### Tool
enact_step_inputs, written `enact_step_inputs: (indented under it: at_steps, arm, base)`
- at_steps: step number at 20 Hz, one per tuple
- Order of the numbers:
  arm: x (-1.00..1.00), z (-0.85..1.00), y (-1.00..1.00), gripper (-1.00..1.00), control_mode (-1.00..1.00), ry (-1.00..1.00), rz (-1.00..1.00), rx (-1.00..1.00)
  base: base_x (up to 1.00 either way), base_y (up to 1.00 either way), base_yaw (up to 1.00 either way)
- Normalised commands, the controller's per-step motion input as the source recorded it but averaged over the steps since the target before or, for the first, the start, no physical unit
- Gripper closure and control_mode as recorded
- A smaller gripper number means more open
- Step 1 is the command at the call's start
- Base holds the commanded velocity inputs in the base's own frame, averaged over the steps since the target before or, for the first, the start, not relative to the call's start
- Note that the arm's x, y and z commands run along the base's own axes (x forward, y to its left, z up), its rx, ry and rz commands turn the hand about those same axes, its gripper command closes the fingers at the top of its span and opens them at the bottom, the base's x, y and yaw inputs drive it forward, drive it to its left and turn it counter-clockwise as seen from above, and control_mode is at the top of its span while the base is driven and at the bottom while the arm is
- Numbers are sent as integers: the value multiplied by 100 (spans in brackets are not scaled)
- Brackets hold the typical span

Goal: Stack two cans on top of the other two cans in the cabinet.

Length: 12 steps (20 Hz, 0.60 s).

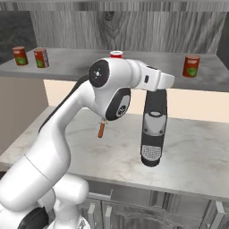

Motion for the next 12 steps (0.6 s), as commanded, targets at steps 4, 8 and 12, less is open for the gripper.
enact_step_inputs:
  at_steps: [4,8,12]
  arm:
    - [0,0,0,-100,-100,0,0,0]
    - [2,0,0,-100,-100,0,0,0]
    - [9,0,0,-100,-100,0,0,0]
  base:
    - [0,0,0]
    - [0,0,0]
    - [0,0,0]
